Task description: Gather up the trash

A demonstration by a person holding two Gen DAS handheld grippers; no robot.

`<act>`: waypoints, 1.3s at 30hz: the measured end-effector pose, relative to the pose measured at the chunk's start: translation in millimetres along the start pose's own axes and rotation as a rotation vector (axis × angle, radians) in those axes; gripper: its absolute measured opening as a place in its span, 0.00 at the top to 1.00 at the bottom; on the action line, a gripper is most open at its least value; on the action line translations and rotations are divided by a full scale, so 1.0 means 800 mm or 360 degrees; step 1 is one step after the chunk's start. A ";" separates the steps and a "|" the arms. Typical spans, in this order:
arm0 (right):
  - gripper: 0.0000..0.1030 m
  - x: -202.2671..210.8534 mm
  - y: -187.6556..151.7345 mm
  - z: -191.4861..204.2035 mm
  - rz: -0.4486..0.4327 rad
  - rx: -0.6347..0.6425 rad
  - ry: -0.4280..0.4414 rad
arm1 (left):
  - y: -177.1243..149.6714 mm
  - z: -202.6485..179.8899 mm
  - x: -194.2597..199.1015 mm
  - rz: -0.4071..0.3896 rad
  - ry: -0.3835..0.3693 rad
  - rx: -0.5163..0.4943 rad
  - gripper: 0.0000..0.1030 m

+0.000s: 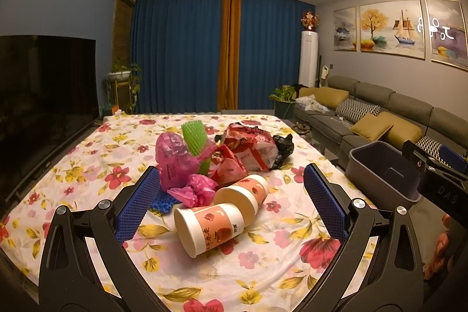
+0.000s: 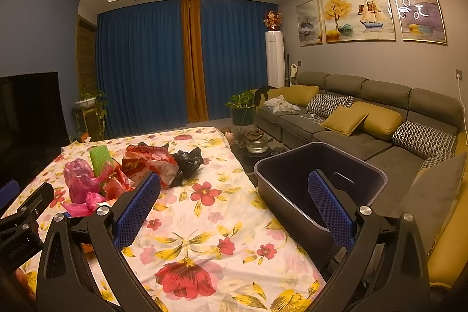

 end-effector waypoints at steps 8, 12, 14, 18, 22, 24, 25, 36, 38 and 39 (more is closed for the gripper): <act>0.05 -0.001 0.000 0.001 -0.0003 0.0008 0.0000 | 0.001 0.004 0.001 -0.0034 0.0007 0.0004 0.06; 0.05 -0.003 0.001 0.003 -0.0012 0.0014 0.0006 | 0.002 0.006 0.004 -0.0066 0.0015 0.0001 0.06; 0.05 -0.004 0.002 0.006 -0.0019 0.0018 0.0009 | 0.002 0.009 0.004 -0.0065 -0.0001 0.0008 0.06; 0.05 -0.008 0.002 0.010 -0.0028 0.0034 0.0015 | 0.002 0.014 0.002 -0.0064 0.0000 0.0020 0.06; 0.05 -0.014 0.001 0.012 -0.0022 0.0034 0.0022 | 0.002 0.021 -0.003 -0.0046 0.0017 0.0024 0.06; 0.05 -0.017 0.001 0.013 -0.0015 0.0033 0.0031 | 0.002 0.022 -0.003 -0.0048 0.0012 0.0023 0.06; 0.05 -0.019 0.000 0.013 -0.0013 0.0032 0.0038 | 0.002 0.024 -0.004 -0.0052 0.0012 0.0023 0.06; 0.05 -0.053 0.003 0.058 0.0003 0.0120 0.0199 | 0.007 0.089 -0.044 -0.0007 0.0149 0.0080 0.13; 0.05 -0.063 0.004 0.070 0.0021 0.0135 0.0231 | 0.008 0.103 -0.057 0.0014 0.0161 0.0107 0.14; 0.05 -0.068 0.005 0.075 0.0027 0.0144 0.0245 | 0.009 0.110 -0.064 0.0027 0.0161 0.0125 0.14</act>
Point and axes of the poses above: each gripper's, at about its wrist camera, not at the fingertips, and x roughly against the way its jaws point, z to its left, y to its top, the point moved 2 cm from there along -x, roughly the way its jaws point, and after that the axes turned 11 degrees about z, right-handed, at the moved point
